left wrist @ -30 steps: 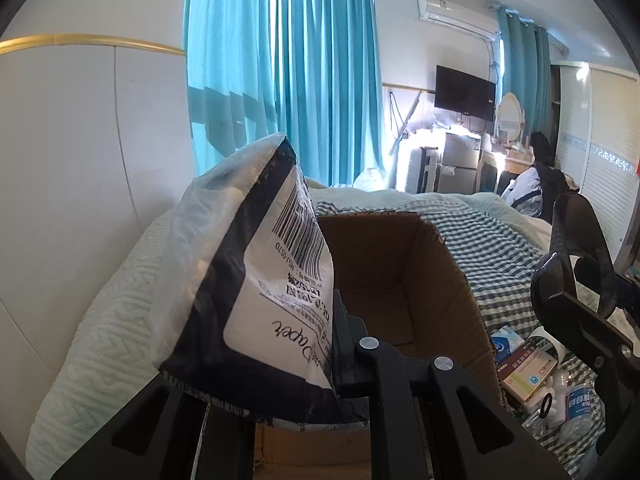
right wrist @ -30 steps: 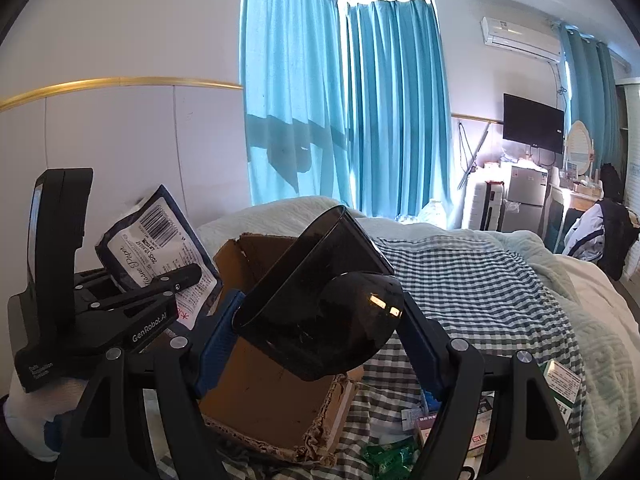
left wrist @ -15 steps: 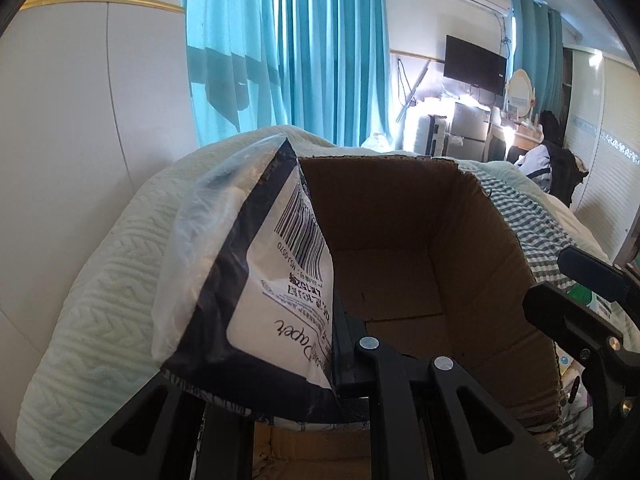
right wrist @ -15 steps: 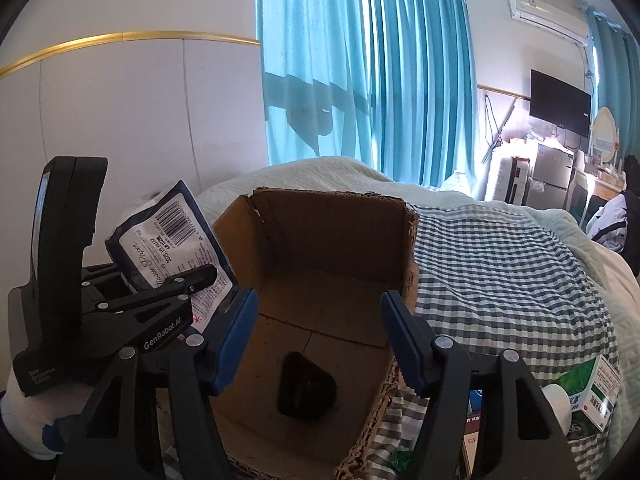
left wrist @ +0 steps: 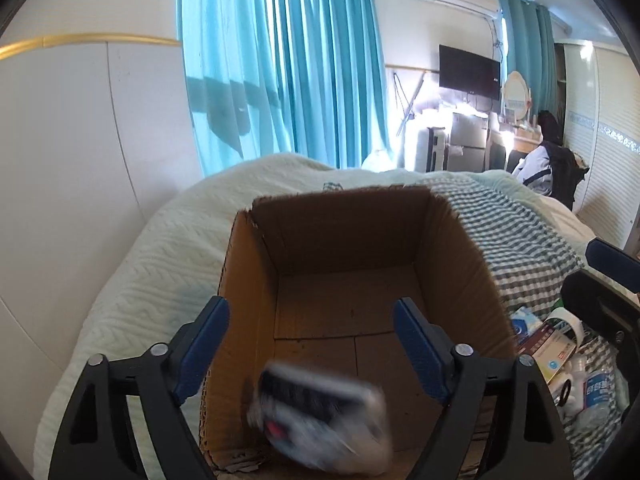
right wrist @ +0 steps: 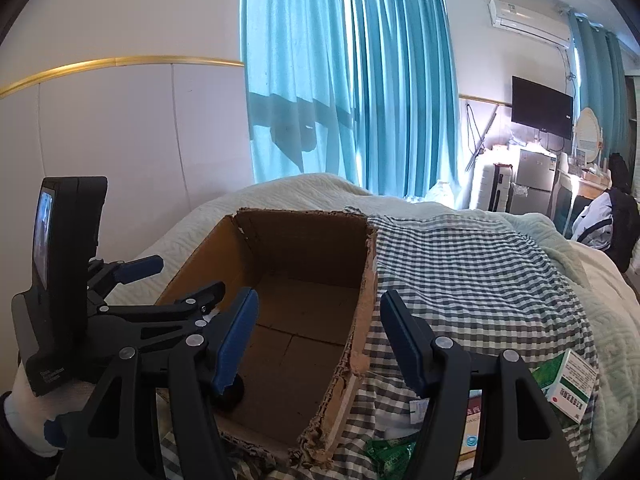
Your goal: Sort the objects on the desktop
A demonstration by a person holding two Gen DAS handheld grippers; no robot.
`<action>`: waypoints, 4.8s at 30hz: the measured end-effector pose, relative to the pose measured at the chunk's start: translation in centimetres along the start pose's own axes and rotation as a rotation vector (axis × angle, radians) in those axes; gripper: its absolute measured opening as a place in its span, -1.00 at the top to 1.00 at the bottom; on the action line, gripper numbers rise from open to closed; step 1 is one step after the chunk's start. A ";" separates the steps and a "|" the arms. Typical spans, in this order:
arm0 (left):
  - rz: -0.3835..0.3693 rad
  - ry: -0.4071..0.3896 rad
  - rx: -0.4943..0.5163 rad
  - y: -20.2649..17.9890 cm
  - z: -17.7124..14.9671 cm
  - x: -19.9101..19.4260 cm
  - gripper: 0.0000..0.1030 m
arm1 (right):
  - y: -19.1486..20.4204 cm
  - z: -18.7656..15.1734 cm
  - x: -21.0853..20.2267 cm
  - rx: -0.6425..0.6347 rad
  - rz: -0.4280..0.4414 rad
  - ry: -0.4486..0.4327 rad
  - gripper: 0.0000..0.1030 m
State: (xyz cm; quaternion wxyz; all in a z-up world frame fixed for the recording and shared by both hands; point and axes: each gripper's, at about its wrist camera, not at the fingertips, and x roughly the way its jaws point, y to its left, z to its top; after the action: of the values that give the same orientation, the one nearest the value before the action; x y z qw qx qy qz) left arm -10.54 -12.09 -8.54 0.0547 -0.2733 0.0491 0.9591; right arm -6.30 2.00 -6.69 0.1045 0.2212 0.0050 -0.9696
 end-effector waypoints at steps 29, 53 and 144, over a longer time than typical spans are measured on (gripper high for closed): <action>-0.111 -0.400 -0.084 -10.4 3.7 -15.6 -1.00 | -10.5 1.6 -19.7 0.082 -0.279 -0.209 -0.46; -0.195 -0.067 0.101 -20.6 -6.0 -5.8 -0.98 | -20.3 -8.8 -15.9 0.229 -0.340 0.021 -0.54; -0.553 -0.035 0.261 -19.6 -5.6 -12.9 0.86 | -15.9 -10.8 -17.4 0.235 -0.380 0.124 -0.18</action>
State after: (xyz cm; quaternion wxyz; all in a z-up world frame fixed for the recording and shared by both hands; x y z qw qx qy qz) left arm 5.85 5.61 -7.69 0.3490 -0.2503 0.0948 0.8981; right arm 10.34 21.59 -9.52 -0.1072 0.2860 -0.0600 -0.9503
